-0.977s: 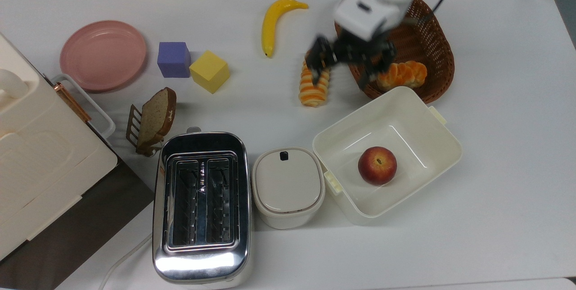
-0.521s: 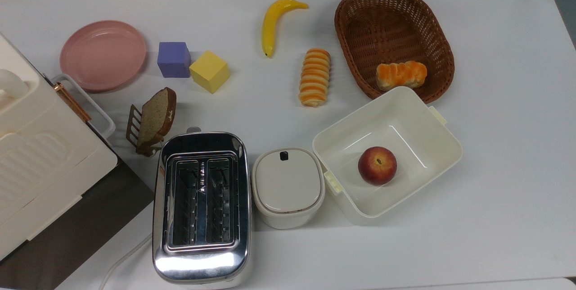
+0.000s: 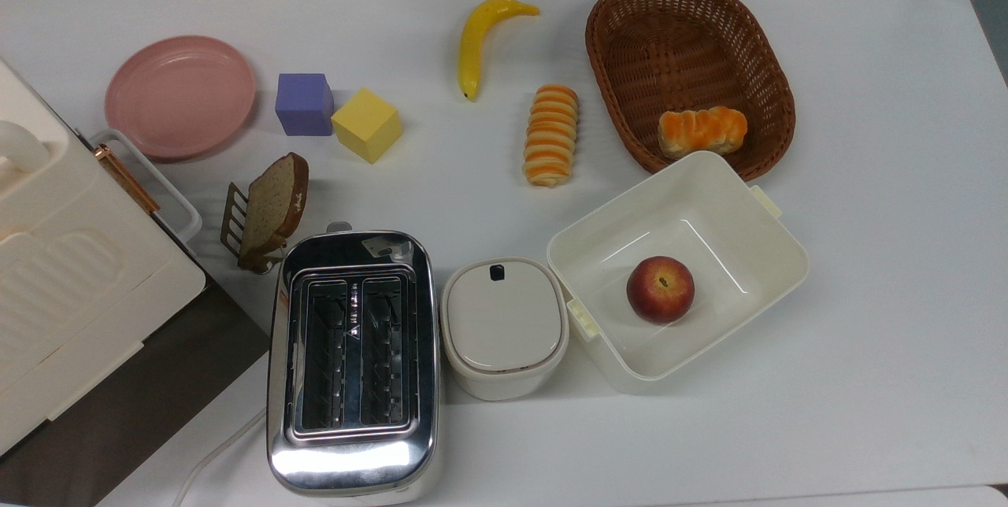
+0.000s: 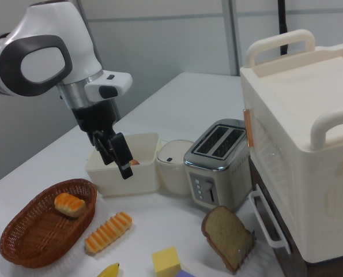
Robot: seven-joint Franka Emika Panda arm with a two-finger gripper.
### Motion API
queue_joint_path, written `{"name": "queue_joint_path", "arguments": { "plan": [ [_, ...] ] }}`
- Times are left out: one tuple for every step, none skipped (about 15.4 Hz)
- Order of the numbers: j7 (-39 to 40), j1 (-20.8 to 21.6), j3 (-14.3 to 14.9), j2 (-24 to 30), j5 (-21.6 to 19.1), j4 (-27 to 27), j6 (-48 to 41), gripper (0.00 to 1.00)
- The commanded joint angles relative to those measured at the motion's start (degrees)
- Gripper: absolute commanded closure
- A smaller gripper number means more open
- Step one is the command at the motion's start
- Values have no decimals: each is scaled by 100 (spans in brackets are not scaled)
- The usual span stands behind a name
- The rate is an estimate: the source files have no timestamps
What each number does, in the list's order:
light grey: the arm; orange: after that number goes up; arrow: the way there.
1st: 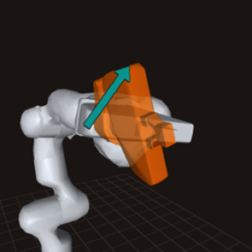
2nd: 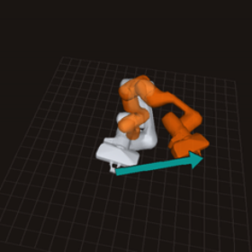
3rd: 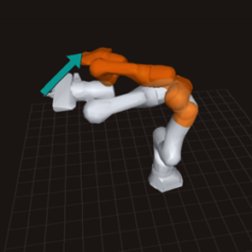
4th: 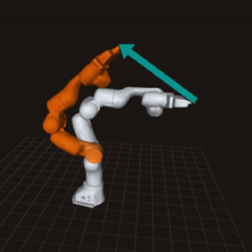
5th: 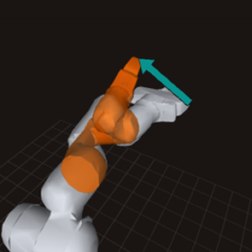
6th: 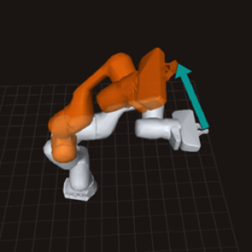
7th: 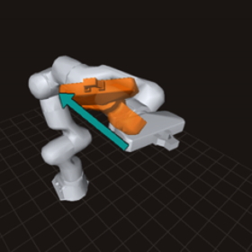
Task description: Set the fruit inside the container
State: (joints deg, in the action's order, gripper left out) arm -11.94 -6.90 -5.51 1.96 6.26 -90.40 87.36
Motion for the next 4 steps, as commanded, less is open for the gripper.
{"name": "queue_joint_path", "arguments": {
  "plan": [
    [113,233,129,103,-125,-136,159,0],
    [122,233,129,112,-134,-136,176,0],
    [122,233,138,112,-134,-136,228,0],
    [139,233,138,112,-134,-136,246,0]
  ]
}}
